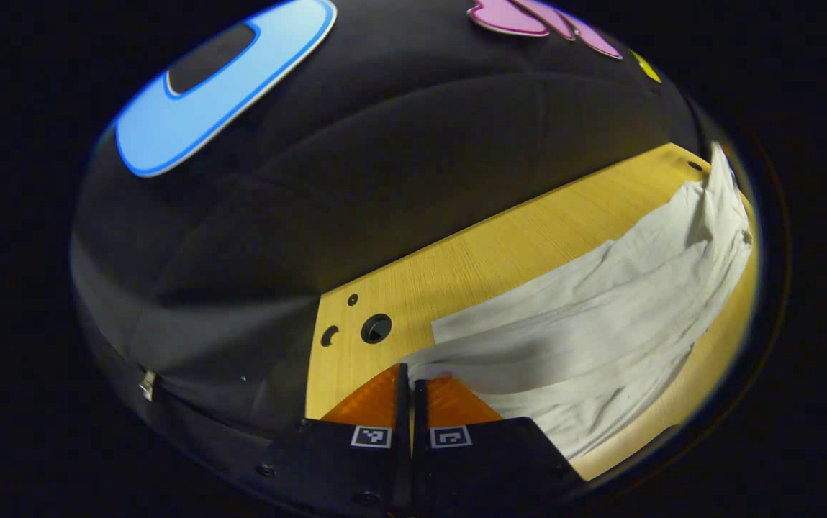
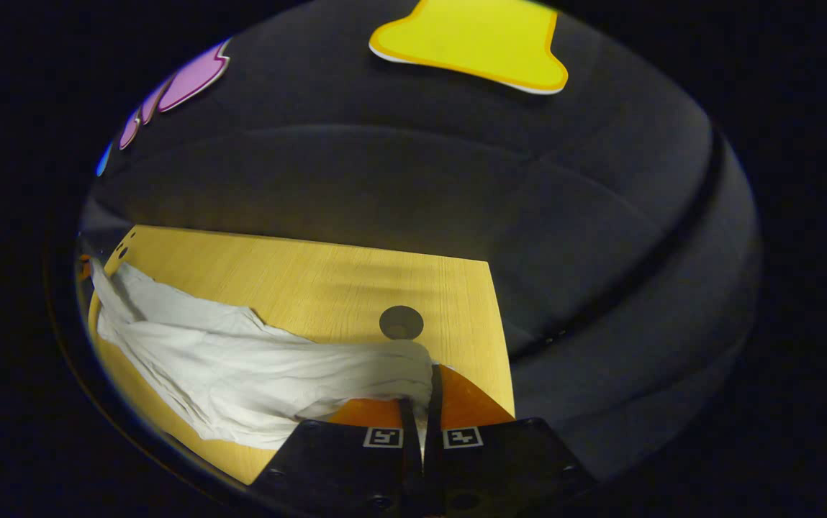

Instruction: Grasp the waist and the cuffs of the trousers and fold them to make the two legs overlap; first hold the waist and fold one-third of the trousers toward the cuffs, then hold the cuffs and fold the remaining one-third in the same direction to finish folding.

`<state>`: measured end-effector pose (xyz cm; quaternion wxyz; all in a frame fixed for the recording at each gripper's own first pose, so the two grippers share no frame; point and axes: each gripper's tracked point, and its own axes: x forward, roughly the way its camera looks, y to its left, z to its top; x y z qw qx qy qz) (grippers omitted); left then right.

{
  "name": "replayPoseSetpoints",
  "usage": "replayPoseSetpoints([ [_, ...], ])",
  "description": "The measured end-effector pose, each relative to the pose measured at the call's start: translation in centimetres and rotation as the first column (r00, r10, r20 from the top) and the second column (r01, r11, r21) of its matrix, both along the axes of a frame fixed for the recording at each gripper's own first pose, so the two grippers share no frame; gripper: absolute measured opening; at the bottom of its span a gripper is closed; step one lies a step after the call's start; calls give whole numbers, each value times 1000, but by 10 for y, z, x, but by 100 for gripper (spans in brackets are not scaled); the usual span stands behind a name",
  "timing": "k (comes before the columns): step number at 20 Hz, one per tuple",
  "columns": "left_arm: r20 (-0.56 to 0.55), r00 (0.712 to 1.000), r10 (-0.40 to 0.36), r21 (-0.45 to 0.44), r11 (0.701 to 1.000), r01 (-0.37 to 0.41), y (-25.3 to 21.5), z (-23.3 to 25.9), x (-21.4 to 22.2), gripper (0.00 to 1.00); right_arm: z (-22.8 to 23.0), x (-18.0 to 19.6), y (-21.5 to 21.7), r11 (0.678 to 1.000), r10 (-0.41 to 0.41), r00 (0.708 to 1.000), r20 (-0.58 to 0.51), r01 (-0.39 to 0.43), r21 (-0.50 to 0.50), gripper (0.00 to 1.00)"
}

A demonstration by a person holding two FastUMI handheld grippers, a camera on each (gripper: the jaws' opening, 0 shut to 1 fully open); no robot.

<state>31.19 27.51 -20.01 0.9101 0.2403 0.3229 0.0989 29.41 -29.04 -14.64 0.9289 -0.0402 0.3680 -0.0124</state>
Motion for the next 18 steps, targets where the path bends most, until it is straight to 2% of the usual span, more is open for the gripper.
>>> replayPoseSetpoints([
  [3, 2, 999, 44, -48, 998, -43, 5, -22, 8, 5, 15, -6, -14, 990, -110, 991, -74, 116, 85, 17],
  [4, -1, 998, 60, -61, 996, -60, 6, -27, 5, 7, 22, -8, -18, 982, -143, 986, -91, 153, 114, 18],
  [5, 3, 997, 83, -73, 994, -83, 8, -30, 3, 9, 29, -4, -21, 973, -169, 981, -97, 182, 145, 32],
  [6, 9, 994, 106, -93, 990, -105, 8, -33, 0, 10, 39, -2, -26, 964, -189, 977, -97, 203, 169, 32],
  [8, 44, 987, 152, -147, 979, -144, 2, -26, -9, 17, 44, -9, -40, 950, -227, 970, -82, 239, 199, 80],
  [9, 74, 982, 175, -187, 969, -159, -2, -20, -12, 29, 47, -15, -46, 942, -249, 966, -67, 258, 214, 92],
  [10, 99, 977, 188, -238, 958, -161, -8, -14, -16, 46, 54, -20, -49, 930, -271, 962, -44, 273, 246, 89],
  [11, 124, 972, 197, -284, 946, -156, -16, -8, -22, 64, 63, -26, -52, 916, -292, 956, -25, 287, 281, 97],
  [12, 152, 966, 209, -318, 936, -152, -21, 2, -26, 82, 70, -31, -55, 901, -323, 946, -5, 309, 305, 100],
  [14, 224, 948, 226, -390, 912, -126, -33, 24, -36, 94, 81, -39, -66, 867, -389, 920, 42, 350, 355, 99],
  [16, 286, 928, 240, -439, 893, -96, -47, 48, -49, 98, 76, -49, -64, 823, -427, 903, 52, 364, 436, 98],
  [18, 342, 906, 250, -449, 890, -76, -48, 65, -64, 98, 61, -56, -64, 804, -453, 891, 38, 389, 450, 99],
])
